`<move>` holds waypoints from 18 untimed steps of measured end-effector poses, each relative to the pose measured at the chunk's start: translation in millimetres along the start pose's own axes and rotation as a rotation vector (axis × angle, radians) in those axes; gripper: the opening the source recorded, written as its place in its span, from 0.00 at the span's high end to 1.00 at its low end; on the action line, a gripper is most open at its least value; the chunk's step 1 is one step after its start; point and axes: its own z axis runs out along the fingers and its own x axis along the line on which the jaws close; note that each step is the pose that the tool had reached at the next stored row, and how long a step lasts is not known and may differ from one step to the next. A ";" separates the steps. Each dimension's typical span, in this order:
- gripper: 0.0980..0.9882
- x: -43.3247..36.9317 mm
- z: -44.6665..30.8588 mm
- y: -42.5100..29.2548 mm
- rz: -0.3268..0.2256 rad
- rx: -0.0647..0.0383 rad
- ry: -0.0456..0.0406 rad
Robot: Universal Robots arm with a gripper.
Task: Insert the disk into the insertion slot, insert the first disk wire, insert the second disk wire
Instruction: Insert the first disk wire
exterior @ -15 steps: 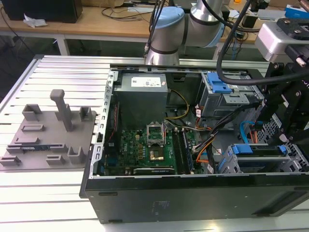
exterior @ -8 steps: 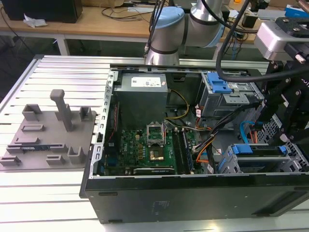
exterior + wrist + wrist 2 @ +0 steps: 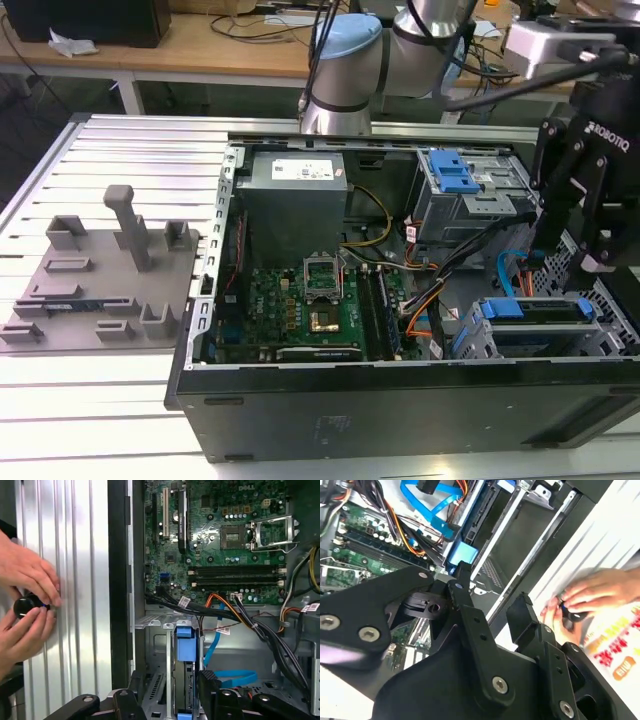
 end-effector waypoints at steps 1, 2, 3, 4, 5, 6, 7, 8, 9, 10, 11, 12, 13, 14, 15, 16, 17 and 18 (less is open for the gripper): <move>0.48 -4.7 -0.8 0.0 0.000 0.000 0.0174; 0.48 -8.4 -1.6 0.1 -0.001 0.000 0.0322; 0.48 -15.7 -3.0 0.2 -0.001 0.001 0.0584; 0.48 -19.0 -3.5 0.2 -0.001 0.001 0.0639; 0.48 -20.4 -3.5 0.2 0.000 0.001 0.0641; 0.48 -23.1 -3.5 0.3 0.005 0.000 0.0642; 0.48 -25.7 -3.6 0.3 0.008 -0.001 0.0648; 0.48 -27.6 -3.6 0.3 0.009 -0.001 0.0650; 0.48 -29.3 -3.7 0.3 0.011 -0.002 0.0653; 0.48 -31.4 -3.7 0.4 0.014 -0.002 0.0654; 0.48 -33.4 -3.7 0.5 0.020 -0.004 0.0656; 0.48 -34.5 -3.7 0.5 0.023 -0.004 0.0657; 0.48 -35.5 -3.6 0.5 0.025 -0.005 0.0657; 0.48 -36.7 -3.5 0.5 0.028 -0.006 0.0659; 0.48 -37.9 -3.4 0.5 0.030 -0.006 0.0659; 0.48 -43.2 -3.6 0.5 0.031 -0.006 0.0659; 0.48 -52.3 -4.7 0.7 0.032 -0.006 0.0669; 0.48 -57.6 -5.3 0.7 0.031 -0.006 0.0670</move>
